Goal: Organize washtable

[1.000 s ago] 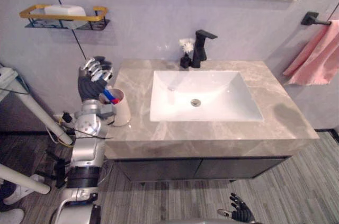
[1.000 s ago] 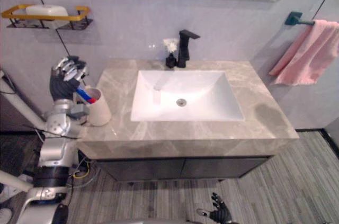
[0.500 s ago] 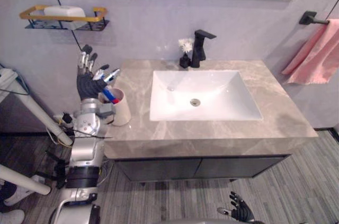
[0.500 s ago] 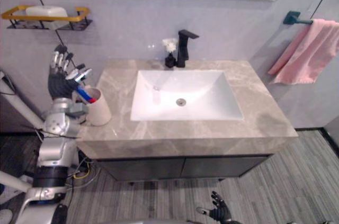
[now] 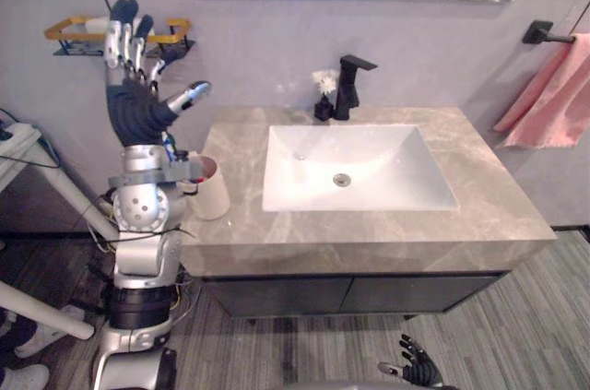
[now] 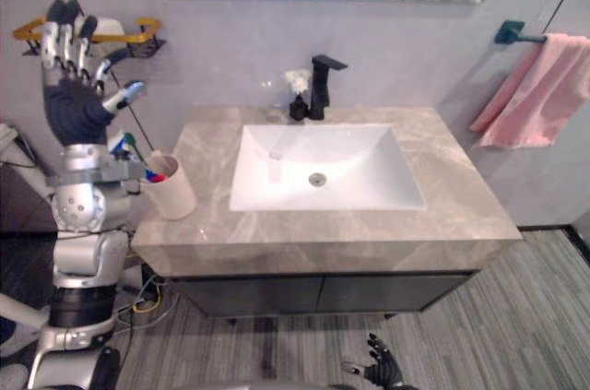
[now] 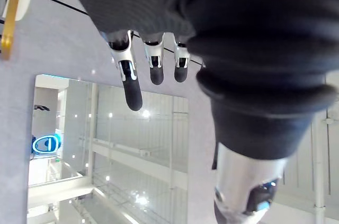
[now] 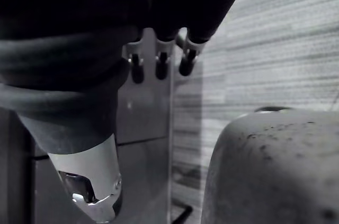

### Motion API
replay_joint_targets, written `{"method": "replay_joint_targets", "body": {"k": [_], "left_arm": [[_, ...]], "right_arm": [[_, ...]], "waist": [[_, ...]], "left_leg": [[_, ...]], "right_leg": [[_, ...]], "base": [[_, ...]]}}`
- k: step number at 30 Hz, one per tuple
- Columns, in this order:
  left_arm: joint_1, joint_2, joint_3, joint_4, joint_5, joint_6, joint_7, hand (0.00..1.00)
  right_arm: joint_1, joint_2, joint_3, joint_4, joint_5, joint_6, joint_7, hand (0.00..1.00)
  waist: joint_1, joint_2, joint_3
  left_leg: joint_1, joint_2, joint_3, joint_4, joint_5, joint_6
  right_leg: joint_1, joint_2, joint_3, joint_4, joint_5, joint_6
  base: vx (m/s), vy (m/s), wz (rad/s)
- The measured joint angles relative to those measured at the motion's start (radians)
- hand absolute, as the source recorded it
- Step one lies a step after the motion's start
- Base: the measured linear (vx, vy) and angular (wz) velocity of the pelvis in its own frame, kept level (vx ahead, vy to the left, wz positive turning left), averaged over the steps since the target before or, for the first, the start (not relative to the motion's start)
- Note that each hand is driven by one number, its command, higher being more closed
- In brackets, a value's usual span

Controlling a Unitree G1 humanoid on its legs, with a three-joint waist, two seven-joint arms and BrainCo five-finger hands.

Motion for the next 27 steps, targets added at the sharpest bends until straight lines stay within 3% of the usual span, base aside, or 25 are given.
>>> {"method": "replay_joint_targets", "body": {"k": [7,17,18,27], "left_arm": [[0.126,-0.002,0.068,-0.097,-0.019,-0.021,-0.004,0.0],[0.396,-0.14,0.158,-0.197,-0.059,-0.022,-0.026,0.0],[0.427,-0.159,0.162,-0.199,-0.06,-0.022,-0.026,1.0],[0.561,-0.275,0.146,-0.2,-0.095,-0.009,-0.076,1.0]], "right_arm": [[0.012,0.0,-0.002,0.0,0.0,0.0,0.0,0.0],[0.025,0.018,-0.028,-0.021,0.0,-0.001,0.0,0.0],[0.025,0.019,-0.028,-0.022,0.0,-0.001,0.0,0.0],[0.026,0.025,-0.025,-0.06,-0.002,-0.002,0.0,0.0]], "waist": [[0.007,0.0,0.0],[0.035,-0.002,-0.001],[0.035,-0.002,-0.001],[0.038,-0.003,-0.001]], "left_leg": [[0.004,0.0,-0.005,0.001,-0.001,-0.001],[0.005,0.0,-0.015,0.002,-0.001,-0.001],[0.005,0.0,-0.016,0.002,-0.001,-0.001],[-0.001,0.001,-0.014,0.015,-0.017,0.002]], "right_leg": [[0.001,-0.002,-0.007,0.013,-0.011,0.0],[0.015,-0.006,-0.029,0.01,-0.012,0.0],[0.018,-0.009,-0.031,0.008,-0.012,0.0],[0.022,-0.014,-0.037,0.008,-0.012,0.001]], "base": [[0.0,-0.007,0.02],[0.0,-0.009,0.06],[0.0,0.002,0.08],[0.0,0.003,0.01]]}}
